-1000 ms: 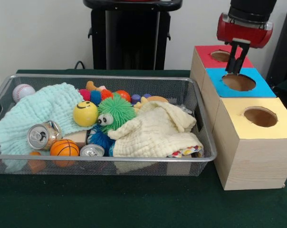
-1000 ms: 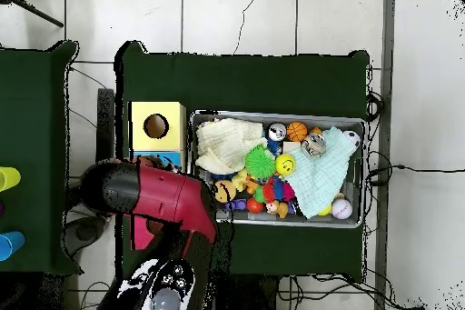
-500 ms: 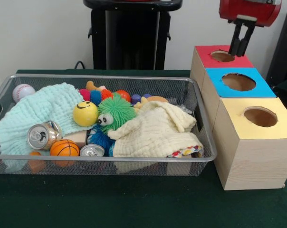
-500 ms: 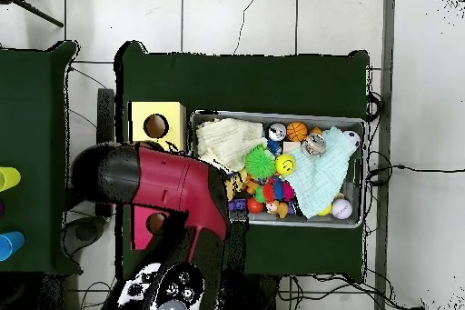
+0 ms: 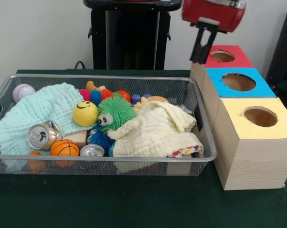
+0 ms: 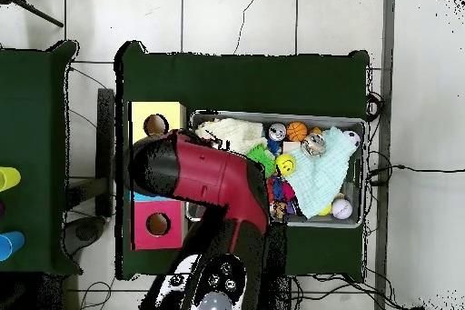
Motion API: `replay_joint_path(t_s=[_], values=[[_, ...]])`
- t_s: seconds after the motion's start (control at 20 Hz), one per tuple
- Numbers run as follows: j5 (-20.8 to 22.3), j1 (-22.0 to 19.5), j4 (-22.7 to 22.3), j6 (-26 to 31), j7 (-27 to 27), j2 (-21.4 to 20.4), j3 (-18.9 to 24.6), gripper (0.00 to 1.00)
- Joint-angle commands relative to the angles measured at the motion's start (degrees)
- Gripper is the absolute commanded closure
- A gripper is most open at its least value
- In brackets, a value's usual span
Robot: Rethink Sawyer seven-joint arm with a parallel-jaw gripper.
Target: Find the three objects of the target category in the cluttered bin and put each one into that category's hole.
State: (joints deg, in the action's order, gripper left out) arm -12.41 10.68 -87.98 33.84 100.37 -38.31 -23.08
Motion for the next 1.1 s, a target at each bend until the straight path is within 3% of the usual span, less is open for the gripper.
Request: replay_joint_path(t_s=[0.05,0.3,0.55,0.6,0.9,1.1], values=[[7.6,-5.1,-4.2,-7.8,-1.7,1.9,6.8,1.0],[12.6,-6.2,-3.4,-12.0,-0.3,3.0,5.8,1.0],[16.9,-7.9,-2.9,-20.0,1.6,5.1,5.3,1.0],[17.7,-8.1,-2.7,-20.3,2.5,5.2,5.4,0.0],[20.2,-6.4,-0.8,-23.1,4.2,7.5,1.4,0.0],[19.4,-4.5,-1.5,-28.7,9.3,10.4,-2.8,0.0]])
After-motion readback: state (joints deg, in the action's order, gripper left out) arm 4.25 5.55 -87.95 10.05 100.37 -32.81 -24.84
